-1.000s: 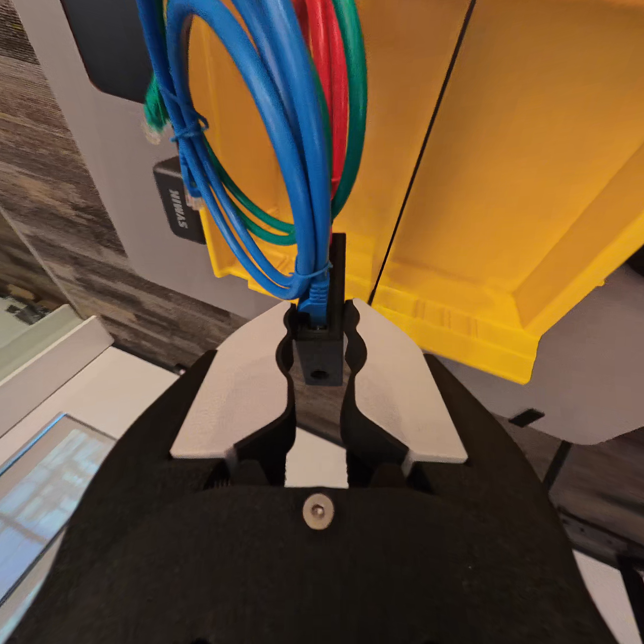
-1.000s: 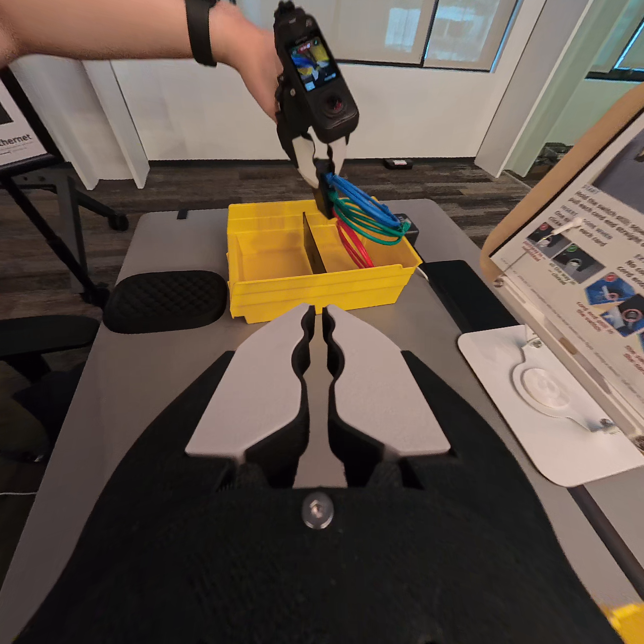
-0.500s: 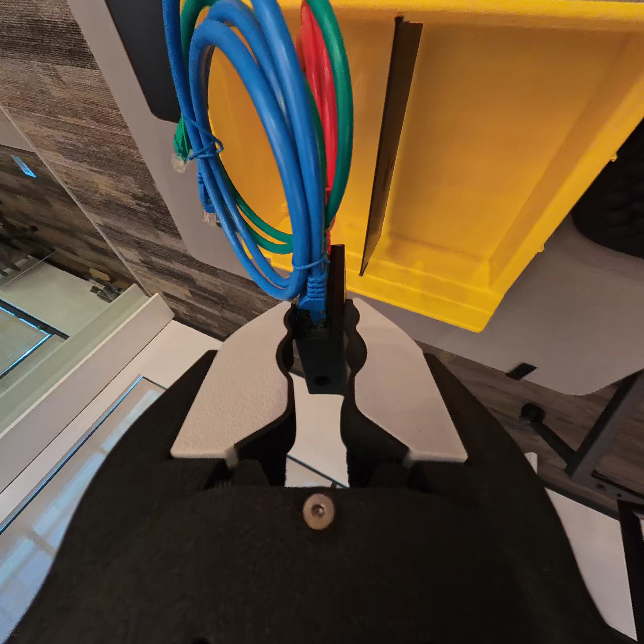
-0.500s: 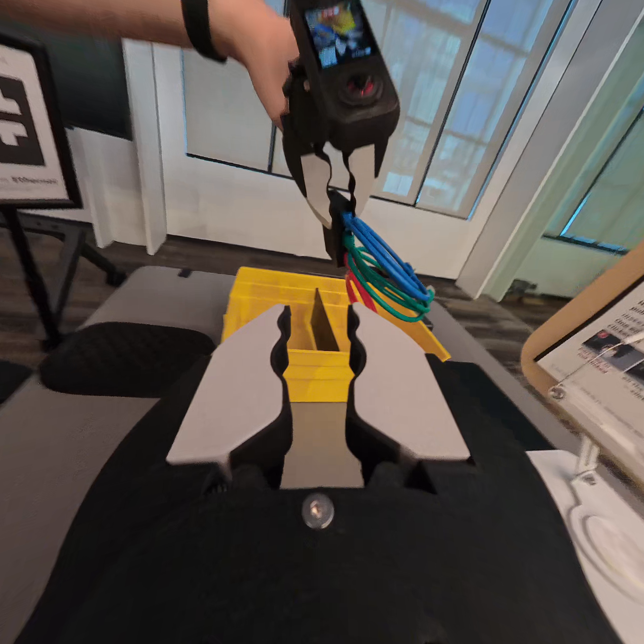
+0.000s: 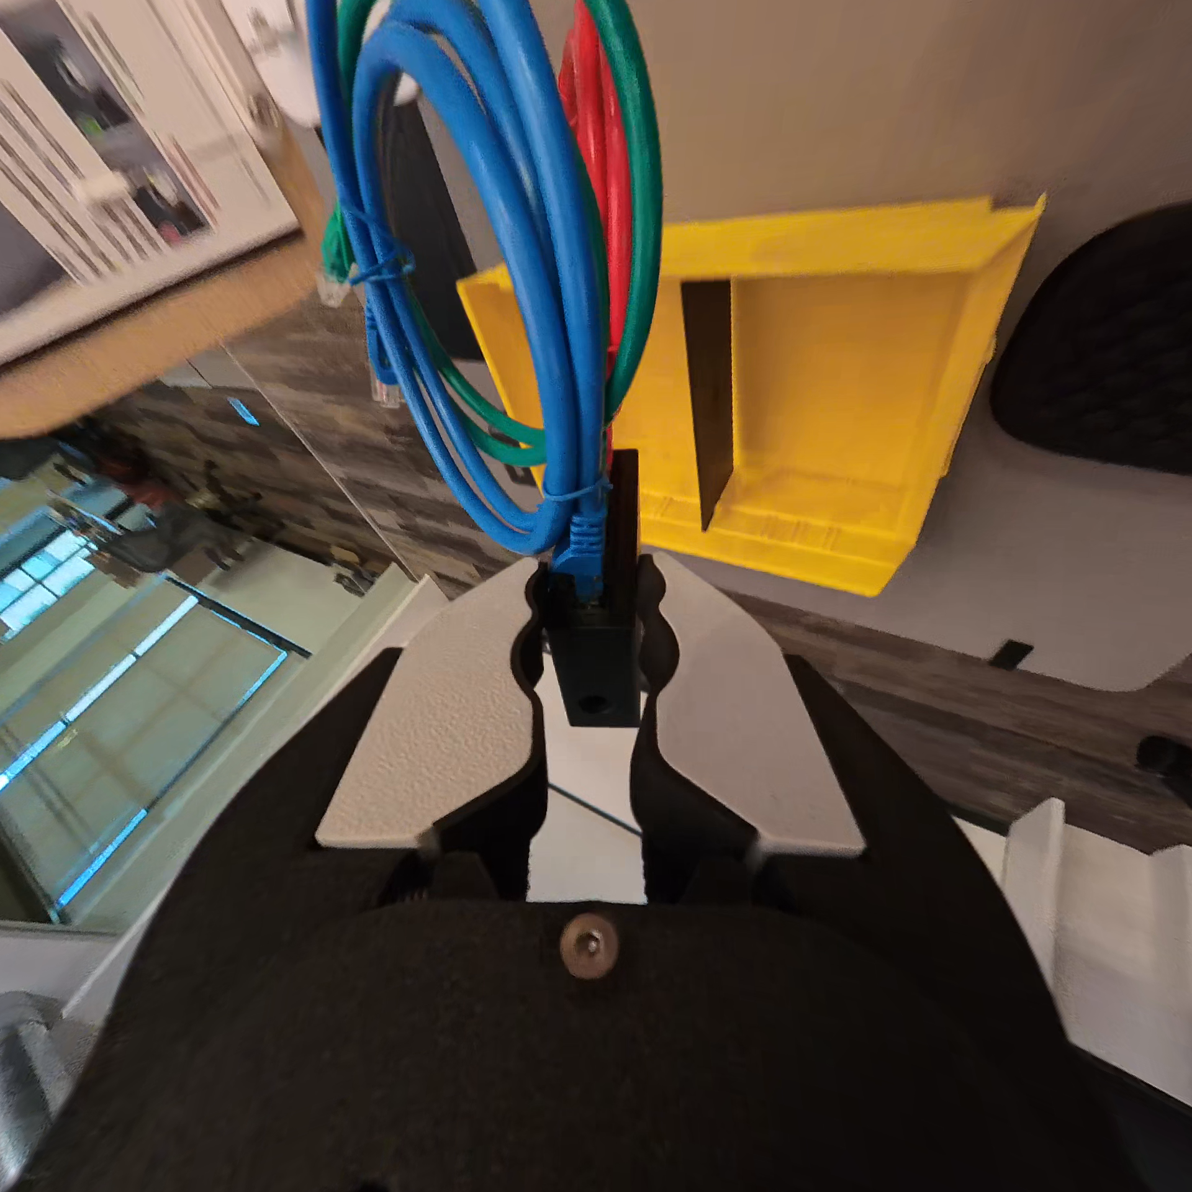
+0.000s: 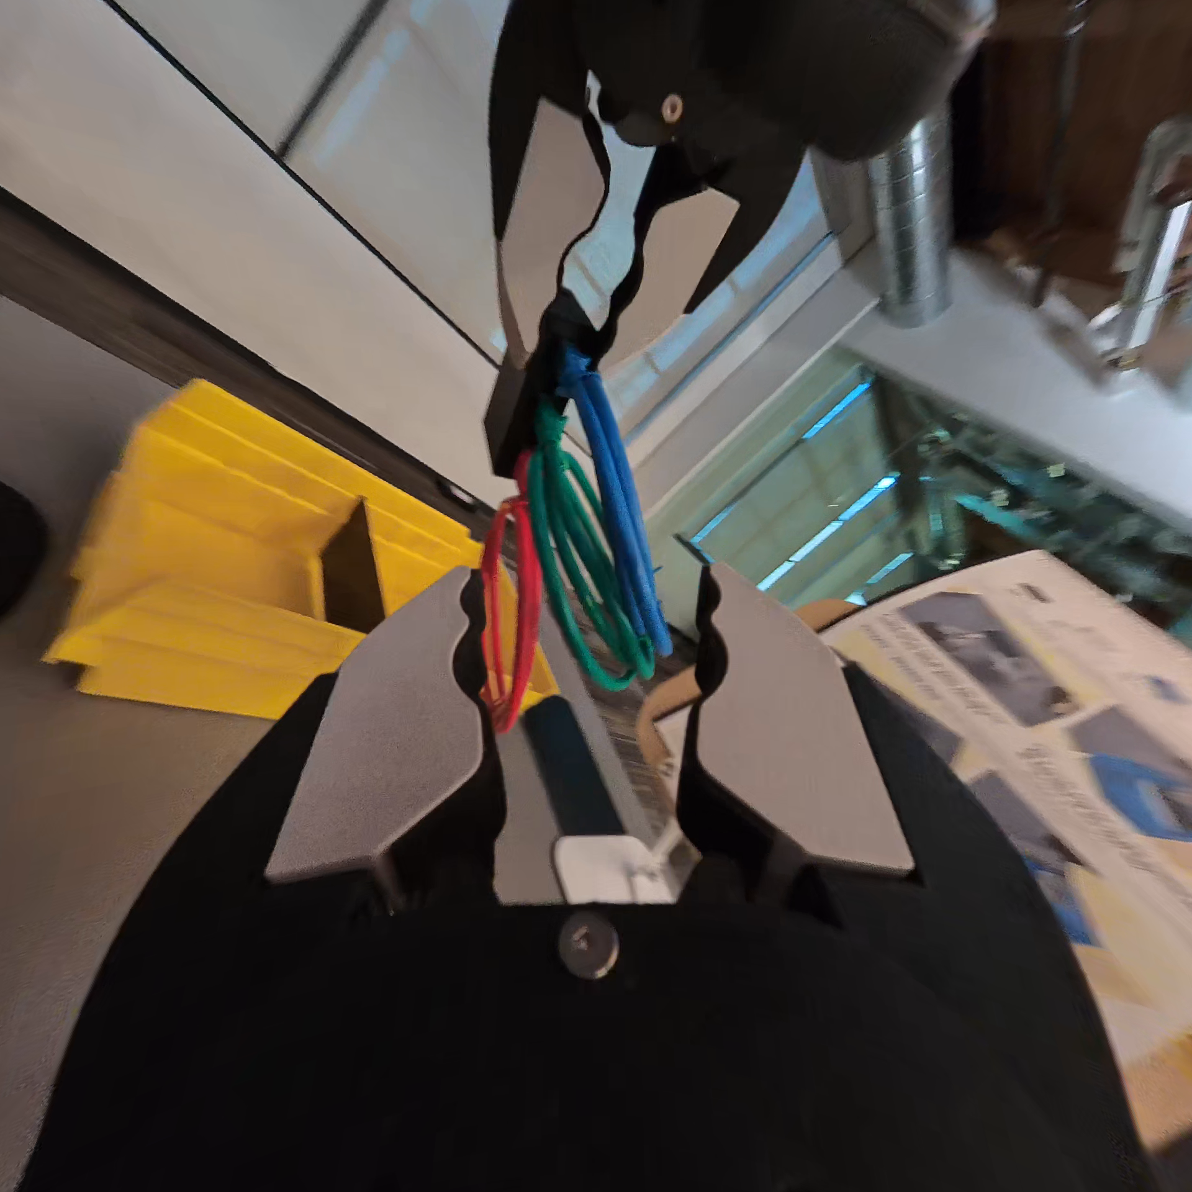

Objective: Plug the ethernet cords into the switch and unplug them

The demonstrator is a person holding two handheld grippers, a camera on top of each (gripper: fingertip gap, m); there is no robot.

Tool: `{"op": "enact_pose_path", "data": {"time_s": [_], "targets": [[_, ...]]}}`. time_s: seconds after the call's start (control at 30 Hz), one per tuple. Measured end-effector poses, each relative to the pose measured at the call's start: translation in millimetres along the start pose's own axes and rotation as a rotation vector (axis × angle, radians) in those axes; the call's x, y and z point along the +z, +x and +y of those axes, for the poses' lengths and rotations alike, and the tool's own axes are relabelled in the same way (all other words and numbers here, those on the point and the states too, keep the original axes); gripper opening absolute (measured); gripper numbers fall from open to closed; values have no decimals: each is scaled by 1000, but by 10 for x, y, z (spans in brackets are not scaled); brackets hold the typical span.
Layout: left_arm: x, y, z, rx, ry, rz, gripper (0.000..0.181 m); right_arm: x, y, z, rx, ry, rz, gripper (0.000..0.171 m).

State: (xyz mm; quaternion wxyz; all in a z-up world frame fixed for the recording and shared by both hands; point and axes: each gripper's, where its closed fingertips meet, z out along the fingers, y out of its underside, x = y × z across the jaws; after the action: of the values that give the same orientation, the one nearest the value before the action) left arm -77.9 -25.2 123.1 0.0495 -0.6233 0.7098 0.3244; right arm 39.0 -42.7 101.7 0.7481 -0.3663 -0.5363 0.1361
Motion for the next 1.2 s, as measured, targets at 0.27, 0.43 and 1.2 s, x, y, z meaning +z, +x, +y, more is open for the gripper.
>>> {"op": "enact_pose_path", "data": {"time_s": [0.27, 0.43, 1.2], "targets": [[-211, -16, -664, 102, 94, -34, 26, -62, 111, 268, -248, -243, 33, 49], [-147, -39, -753, 155, 71, -89, 26, -147, -6, 355, -220, -314, -111, 17], [-66, -130, -989, -265, 730, -344, 45, -478, 237, 173, -434, -381, -102, 15]]}}
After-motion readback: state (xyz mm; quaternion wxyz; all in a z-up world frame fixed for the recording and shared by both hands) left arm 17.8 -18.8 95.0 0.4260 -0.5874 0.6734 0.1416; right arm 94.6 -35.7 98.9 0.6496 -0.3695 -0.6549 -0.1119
